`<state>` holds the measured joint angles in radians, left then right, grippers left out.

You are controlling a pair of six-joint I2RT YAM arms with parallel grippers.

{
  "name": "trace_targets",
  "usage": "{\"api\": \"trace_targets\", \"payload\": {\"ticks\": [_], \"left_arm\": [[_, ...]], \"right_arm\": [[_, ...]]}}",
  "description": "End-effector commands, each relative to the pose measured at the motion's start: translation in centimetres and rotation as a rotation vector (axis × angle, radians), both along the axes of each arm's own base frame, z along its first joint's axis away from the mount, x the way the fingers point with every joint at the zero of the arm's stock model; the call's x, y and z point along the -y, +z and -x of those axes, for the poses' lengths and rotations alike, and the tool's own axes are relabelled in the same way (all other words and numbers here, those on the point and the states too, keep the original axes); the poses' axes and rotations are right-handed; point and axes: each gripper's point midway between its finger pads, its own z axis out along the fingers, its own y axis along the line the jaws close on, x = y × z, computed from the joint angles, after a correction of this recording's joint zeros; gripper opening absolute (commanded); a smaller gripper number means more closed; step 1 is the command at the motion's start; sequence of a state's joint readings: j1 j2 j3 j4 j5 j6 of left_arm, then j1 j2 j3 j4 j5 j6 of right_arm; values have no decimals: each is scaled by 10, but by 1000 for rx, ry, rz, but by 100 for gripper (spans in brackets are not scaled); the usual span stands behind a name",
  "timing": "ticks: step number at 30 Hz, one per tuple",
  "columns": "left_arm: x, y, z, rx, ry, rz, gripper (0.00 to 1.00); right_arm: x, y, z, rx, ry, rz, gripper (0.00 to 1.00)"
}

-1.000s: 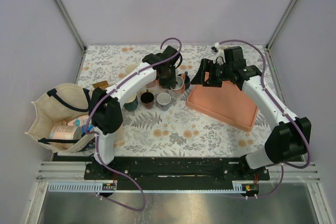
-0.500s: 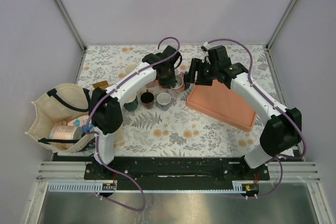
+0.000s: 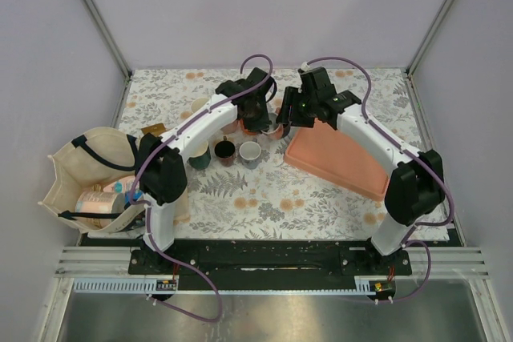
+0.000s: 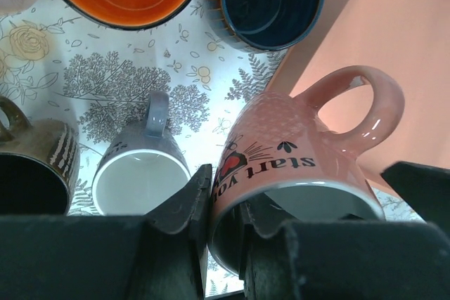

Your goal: Turn the mug right side up

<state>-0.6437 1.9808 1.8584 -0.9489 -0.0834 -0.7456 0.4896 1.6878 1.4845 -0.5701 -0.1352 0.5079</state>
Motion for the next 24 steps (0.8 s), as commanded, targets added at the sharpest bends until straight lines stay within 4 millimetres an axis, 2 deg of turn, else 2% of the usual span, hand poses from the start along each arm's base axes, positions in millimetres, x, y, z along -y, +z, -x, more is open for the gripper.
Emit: {"api": "trace_targets", "payload": {"ticks": [1, 6, 9, 11, 12, 13, 14, 16, 21, 24], "left_arm": [[25, 57, -22, 124, -32, 171, 0], [40, 77, -27, 138, -81, 263, 0], [40, 85, -29, 142, -84, 295, 0], [38, 86, -30, 144, -79, 296, 2], [36, 83, -29, 136, -75, 292, 14], [36, 82, -30, 133, -73, 295, 25], [36, 81, -29, 129, -75, 297, 39], [39, 82, -29, 130, -89, 310, 55], [50, 101, -28, 180, -175, 365, 75], [35, 113, -32, 234, -146, 326, 79]], "right_arm": [[-5, 5, -20, 54, -44, 43, 61], [-10, -2, -20, 52, -45, 79, 54], [-5, -8, -19, 52, -50, 115, 35], [-3, -10, -18, 49, -48, 121, 16], [-3, -9, -18, 51, -51, 119, 5], [-3, -9, -18, 53, -54, 122, 0], [-2, -8, -19, 58, -57, 124, 0], [-2, -6, -22, 66, -63, 127, 0], [2, 6, -32, 115, -82, 151, 0], [4, 15, -33, 143, -67, 157, 0]]}}
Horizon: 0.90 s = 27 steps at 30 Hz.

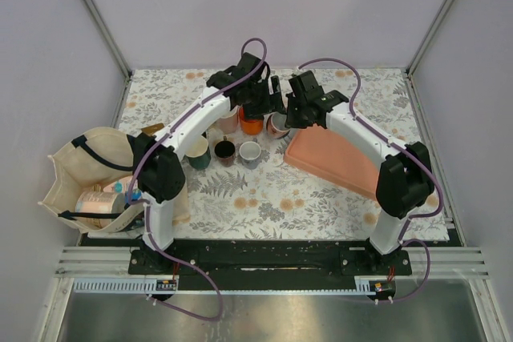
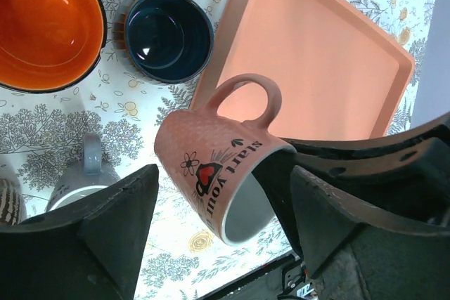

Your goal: Turn the mug right side up

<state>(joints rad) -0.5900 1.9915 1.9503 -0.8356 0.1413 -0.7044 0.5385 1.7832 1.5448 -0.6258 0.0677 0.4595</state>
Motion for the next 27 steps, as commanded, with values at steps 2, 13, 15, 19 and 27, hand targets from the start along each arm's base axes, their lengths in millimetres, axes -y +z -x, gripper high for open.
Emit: {"api": "trace_targets", "payload": {"ticks": [2, 13, 15, 19, 27], "left_arm": [[-13, 76, -11, 199, 17, 68, 79], [-127, 96, 2, 296, 69, -73, 81], [-148, 100, 13, 301, 48, -60, 82], [-180, 108, 27, 314, 30, -2, 82], [-207, 122, 34, 438, 29, -125, 82]], "right_arm": [[-7, 52, -14, 149, 41, -46, 0], [1, 35, 40, 103, 271, -16, 0], [6, 28, 46, 82, 272, 2, 0], [8, 14, 54, 38, 286, 10, 0], [-11, 6, 49, 24, 326, 61, 0]]}}
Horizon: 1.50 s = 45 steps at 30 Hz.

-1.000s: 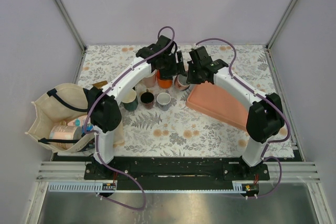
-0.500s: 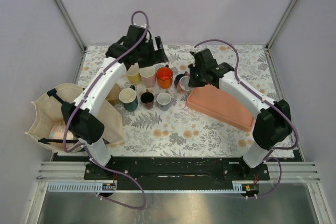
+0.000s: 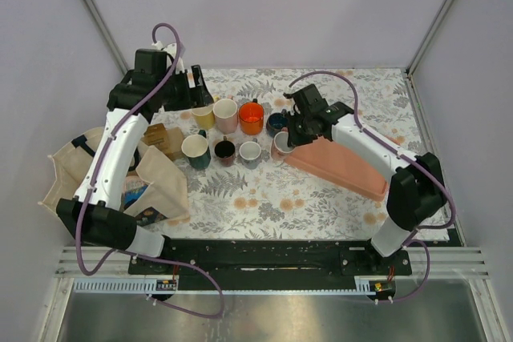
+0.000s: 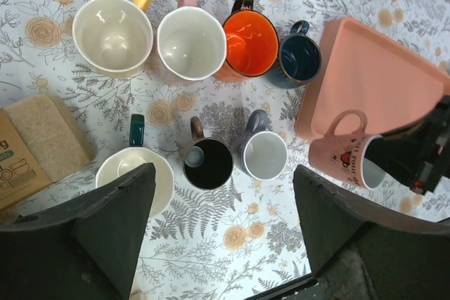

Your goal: Turn the mug right side up

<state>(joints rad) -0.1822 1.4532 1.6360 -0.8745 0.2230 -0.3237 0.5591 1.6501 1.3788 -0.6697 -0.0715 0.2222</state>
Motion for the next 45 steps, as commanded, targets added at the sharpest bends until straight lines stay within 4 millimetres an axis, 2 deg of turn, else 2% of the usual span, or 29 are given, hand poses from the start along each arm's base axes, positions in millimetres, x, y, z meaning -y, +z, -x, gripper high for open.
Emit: {"api": "trace_targets", "payload": {"ticks": [1, 10, 16, 19, 22, 27, 33, 39, 45], "left_arm": [[-4, 24, 7, 128, -48, -44, 82], [-16, 33, 11, 180, -30, -110, 82], [-19, 35, 8, 191, -30, -131, 82], [-17, 35, 9, 188, -36, -121, 82], [-14, 35, 8, 186, -39, -108, 82], [-11, 37, 7, 192, -54, -94, 82], [-5, 38, 11, 188, -79, -66, 82], [-3, 40, 17, 185, -93, -55, 82], [-5, 44, 21, 200, -89, -61, 82]], "right_arm": [[-19, 16, -14, 61, 19, -9, 0], [-23, -9, -27, 27, 11, 54, 0], [-18, -30, -36, 23, -19, 112, 0], [-10, -35, -37, 31, -13, 162, 0], [8, -38, -35, 22, -47, 205, 0], [23, -31, -36, 31, -50, 216, 0], [-4, -9, -28, 56, 84, 159, 0], [-16, -23, -13, -7, 71, 156, 0], [-17, -31, -13, -27, 58, 157, 0]]}}
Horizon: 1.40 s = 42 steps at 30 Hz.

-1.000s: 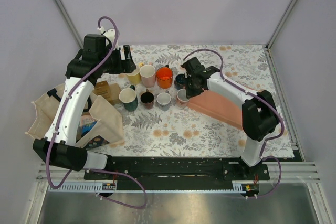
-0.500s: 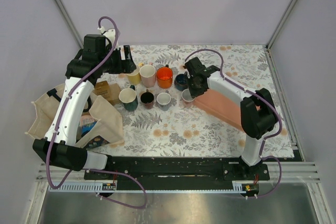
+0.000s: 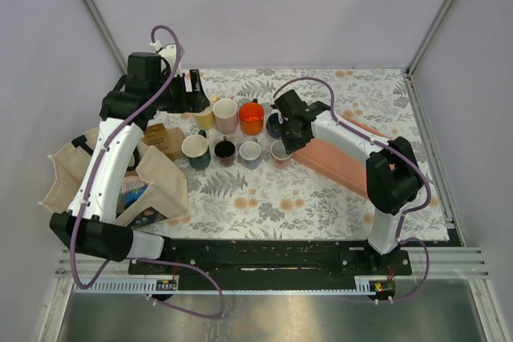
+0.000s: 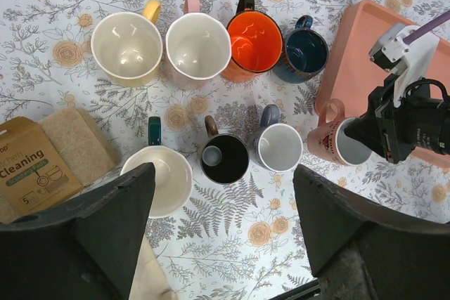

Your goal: Turn the mug right side up

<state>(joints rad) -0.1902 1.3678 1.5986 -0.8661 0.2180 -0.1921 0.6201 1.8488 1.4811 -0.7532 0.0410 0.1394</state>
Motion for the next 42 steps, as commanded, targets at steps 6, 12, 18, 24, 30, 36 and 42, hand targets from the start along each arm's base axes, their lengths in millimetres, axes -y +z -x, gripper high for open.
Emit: {"api": "trace_targets", "payload": {"ticks": [6, 12, 18, 24, 30, 36, 42], "left_arm": [[-1, 28, 6, 98, -2, 22, 82], [-3, 31, 7, 110, 0, 13, 82], [-4, 30, 7, 109, 5, 16, 82], [0, 31, 3, 103, -4, 35, 82], [2, 29, 3, 91, -6, 50, 82], [3, 28, 4, 88, -9, 50, 82], [-9, 17, 6, 87, -1, -32, 82]], "right_arm": [[-20, 11, -15, 47, -35, -46, 0], [-25, 4, -19, 56, -50, -44, 0], [-23, 2, -21, 82, -52, -28, 4], [-18, -4, -23, 111, -57, -14, 9], [-19, -2, -22, 114, -48, -28, 23], [-20, 21, -13, 109, -9, -50, 47], [11, 102, 1, 224, 34, -88, 78]]}}
